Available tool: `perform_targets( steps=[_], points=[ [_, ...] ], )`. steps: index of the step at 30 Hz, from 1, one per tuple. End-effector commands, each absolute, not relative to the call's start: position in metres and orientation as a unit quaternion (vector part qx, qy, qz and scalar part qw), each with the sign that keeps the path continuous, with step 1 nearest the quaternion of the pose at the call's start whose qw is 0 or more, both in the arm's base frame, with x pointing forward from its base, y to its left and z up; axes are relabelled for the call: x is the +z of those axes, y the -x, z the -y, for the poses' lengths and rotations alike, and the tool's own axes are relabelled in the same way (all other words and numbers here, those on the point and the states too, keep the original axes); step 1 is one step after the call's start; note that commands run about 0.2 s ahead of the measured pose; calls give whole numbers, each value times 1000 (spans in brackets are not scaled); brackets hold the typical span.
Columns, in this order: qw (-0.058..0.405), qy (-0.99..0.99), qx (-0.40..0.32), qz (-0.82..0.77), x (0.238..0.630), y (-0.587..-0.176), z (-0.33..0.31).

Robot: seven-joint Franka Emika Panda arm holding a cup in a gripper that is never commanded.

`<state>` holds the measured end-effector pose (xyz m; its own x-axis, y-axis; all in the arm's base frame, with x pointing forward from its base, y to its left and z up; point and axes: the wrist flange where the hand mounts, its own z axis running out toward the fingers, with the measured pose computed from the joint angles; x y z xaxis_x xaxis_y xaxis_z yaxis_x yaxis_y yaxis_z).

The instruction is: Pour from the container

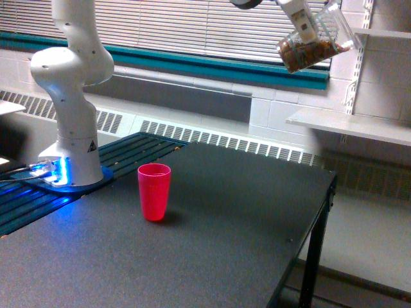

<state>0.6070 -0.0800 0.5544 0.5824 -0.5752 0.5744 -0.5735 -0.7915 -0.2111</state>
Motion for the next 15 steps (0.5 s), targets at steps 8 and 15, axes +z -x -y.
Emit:
perform_targets(
  steps=[8,15],
  points=[
    [10,895,-325,-304,553,-608,63],
    [-2,905,-321,-281,552,-600,69]
  ],
)
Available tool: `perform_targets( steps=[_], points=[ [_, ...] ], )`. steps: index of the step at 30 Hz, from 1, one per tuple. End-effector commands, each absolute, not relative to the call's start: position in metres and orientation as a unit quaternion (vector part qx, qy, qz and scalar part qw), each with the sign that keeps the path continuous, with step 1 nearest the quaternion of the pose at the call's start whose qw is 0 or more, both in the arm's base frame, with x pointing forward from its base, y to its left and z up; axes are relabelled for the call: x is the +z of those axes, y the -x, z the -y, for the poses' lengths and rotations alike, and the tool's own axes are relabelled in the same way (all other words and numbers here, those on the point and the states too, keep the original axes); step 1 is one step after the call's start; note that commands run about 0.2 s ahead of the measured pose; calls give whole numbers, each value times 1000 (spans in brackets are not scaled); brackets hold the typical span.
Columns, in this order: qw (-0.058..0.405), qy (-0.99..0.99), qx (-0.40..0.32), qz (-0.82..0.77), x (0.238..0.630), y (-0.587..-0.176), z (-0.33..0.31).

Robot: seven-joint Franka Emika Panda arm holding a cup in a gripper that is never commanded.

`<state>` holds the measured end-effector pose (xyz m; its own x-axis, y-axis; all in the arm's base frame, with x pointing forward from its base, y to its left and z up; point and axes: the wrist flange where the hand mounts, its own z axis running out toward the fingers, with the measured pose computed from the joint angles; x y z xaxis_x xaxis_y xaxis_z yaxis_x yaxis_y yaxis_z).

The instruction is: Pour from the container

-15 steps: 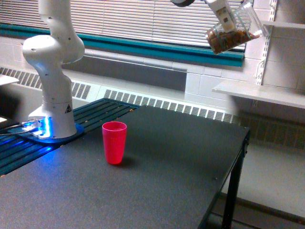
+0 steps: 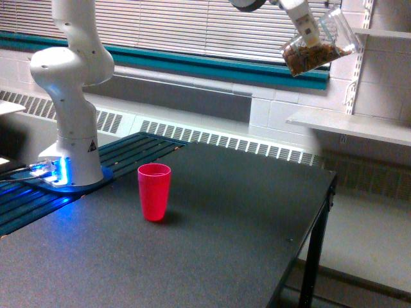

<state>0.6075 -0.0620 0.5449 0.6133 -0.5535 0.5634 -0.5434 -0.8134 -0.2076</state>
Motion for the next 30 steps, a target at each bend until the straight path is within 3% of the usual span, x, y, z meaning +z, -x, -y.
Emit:
perform_targets(
  steps=[1,14,30],
  points=[
    [-2,906,-320,-279,551,-598,70],
    [-34,918,-300,-256,552,-559,85],
    [-39,928,-276,-246,535,-497,96]
  ],
)
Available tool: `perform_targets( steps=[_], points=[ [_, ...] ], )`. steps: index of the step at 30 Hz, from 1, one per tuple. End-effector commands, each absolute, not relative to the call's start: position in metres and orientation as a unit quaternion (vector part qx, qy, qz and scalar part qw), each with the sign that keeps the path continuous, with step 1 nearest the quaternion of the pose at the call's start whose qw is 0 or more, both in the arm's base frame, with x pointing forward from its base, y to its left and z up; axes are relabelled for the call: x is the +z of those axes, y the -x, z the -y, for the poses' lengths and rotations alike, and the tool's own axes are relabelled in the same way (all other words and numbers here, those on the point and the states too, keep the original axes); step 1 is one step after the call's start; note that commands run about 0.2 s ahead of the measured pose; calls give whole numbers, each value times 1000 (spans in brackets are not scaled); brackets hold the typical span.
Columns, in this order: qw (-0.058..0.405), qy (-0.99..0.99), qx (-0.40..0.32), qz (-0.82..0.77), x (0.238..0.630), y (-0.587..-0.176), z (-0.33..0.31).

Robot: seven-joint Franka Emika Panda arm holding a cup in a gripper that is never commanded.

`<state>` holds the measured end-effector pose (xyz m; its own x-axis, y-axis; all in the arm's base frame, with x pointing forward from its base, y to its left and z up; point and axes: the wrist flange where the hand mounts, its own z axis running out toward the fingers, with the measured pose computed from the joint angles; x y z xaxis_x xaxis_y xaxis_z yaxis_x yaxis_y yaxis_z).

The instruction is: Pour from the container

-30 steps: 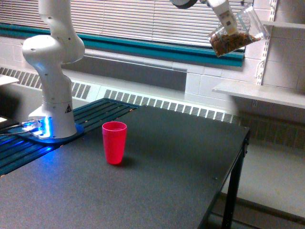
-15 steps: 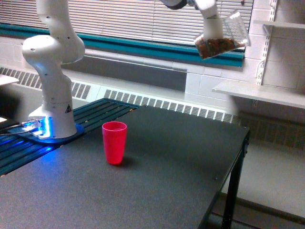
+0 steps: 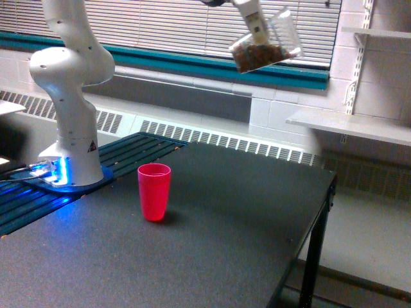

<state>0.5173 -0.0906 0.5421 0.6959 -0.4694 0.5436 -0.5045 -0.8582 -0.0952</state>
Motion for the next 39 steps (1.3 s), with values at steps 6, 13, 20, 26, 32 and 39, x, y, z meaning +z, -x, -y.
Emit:
perform_targets(
  steps=[6,13,20,26,32,39],
  points=[
    [39,-932,264,244,526,-475,96],
    [54,-941,246,228,525,-451,98],
    [52,-946,234,221,517,-428,95],
    [53,-946,227,227,505,-405,92],
    [53,-946,212,241,491,-379,90],
    [53,-944,199,256,479,-350,87]
  ],
)
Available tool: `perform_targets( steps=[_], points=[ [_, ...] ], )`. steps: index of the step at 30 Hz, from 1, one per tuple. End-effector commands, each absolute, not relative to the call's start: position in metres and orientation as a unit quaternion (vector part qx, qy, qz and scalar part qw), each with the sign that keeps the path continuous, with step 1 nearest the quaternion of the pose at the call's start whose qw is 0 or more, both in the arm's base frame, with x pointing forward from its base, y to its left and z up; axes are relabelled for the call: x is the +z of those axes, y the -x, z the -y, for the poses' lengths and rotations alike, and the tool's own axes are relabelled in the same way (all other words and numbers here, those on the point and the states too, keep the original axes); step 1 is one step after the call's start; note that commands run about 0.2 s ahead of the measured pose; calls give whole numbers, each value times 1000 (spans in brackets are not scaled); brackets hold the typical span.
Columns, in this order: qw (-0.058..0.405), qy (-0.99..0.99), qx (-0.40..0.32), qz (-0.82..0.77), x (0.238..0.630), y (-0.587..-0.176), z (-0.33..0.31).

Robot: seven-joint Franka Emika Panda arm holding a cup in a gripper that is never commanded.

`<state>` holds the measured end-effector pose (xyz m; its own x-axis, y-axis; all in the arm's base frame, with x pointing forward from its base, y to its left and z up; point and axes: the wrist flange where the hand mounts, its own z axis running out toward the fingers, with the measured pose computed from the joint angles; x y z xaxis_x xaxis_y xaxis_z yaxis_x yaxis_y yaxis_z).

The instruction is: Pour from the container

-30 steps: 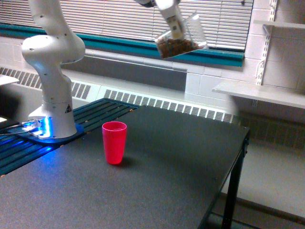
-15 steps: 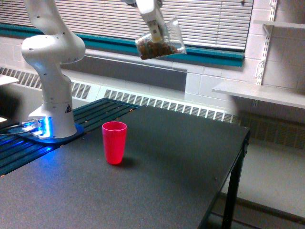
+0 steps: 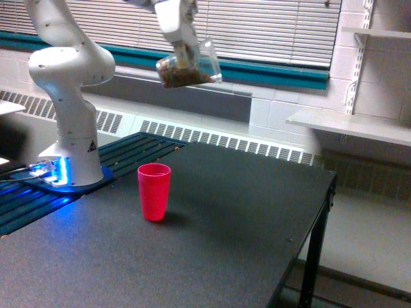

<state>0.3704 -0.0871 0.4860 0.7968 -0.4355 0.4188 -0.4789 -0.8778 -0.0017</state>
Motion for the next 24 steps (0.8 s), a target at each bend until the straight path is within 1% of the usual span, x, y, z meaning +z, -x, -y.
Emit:
perform_targets(
  steps=[1,14,24],
  points=[
    [54,-944,198,258,477,-346,87],
    [55,-941,167,291,452,-299,82],
    [54,-939,140,309,434,-272,80]
  ],
)
